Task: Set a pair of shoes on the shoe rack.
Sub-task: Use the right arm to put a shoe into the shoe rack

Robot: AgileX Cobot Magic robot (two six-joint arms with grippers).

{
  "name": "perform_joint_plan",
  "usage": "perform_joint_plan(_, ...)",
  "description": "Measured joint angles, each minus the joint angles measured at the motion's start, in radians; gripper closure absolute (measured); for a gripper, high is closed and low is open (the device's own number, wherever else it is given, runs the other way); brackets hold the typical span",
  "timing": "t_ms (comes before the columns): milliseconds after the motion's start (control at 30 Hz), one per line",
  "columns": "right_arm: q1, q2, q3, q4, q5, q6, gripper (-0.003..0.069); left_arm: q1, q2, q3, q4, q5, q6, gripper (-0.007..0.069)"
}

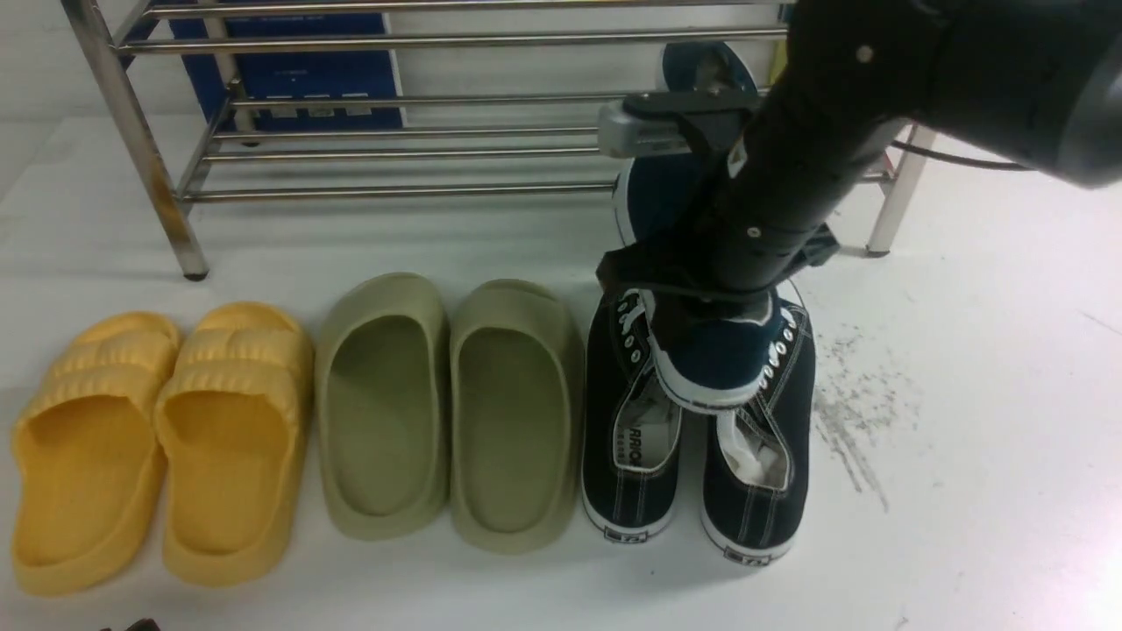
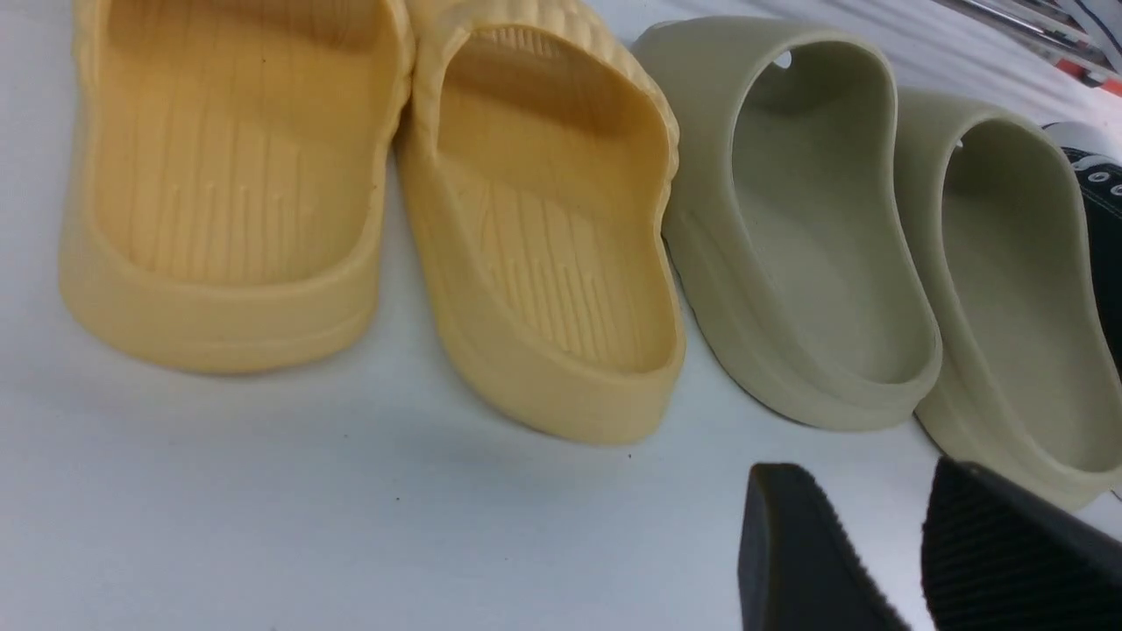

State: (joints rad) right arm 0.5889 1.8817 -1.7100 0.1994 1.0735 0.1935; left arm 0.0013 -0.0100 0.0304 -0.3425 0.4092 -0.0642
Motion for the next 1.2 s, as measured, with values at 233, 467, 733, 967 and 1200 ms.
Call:
perform_joint_plan(233, 0.0, 0.141, -0.176, 0.003, 0.024, -0.017, 0.061, 0.0, 0.0, 0.0, 0.0, 0.0, 0.0, 0.0386)
perform_joint_plan(467, -0.042, 0.318, -0.441, 0.029, 0.07, -0.041, 0.061, 0.0, 0.0, 0.0, 0.0, 0.0, 0.0, 0.0386)
perform_joint_plan(733, -0.09, 0.464, -0.656, 0.037, 0.096, -0.075, 0.0611, 0.0, 0.0, 0.0, 0.0, 0.0, 0.0, 0.0386)
perform_joint_plan(967, -0.076, 0.466, -0.727, 0.053, 0.193, -0.087, 0.0612, 0.0, 0.0, 0.0, 0.0, 0.0, 0.0, 0.0386)
perform_joint_plan(1200, -0.078, 0.47, -0.741, -0.005, 0.119, -0.097, 0.0612, 0.0, 0.0, 0.0, 0.0, 0.0, 0.0, 0.0386)
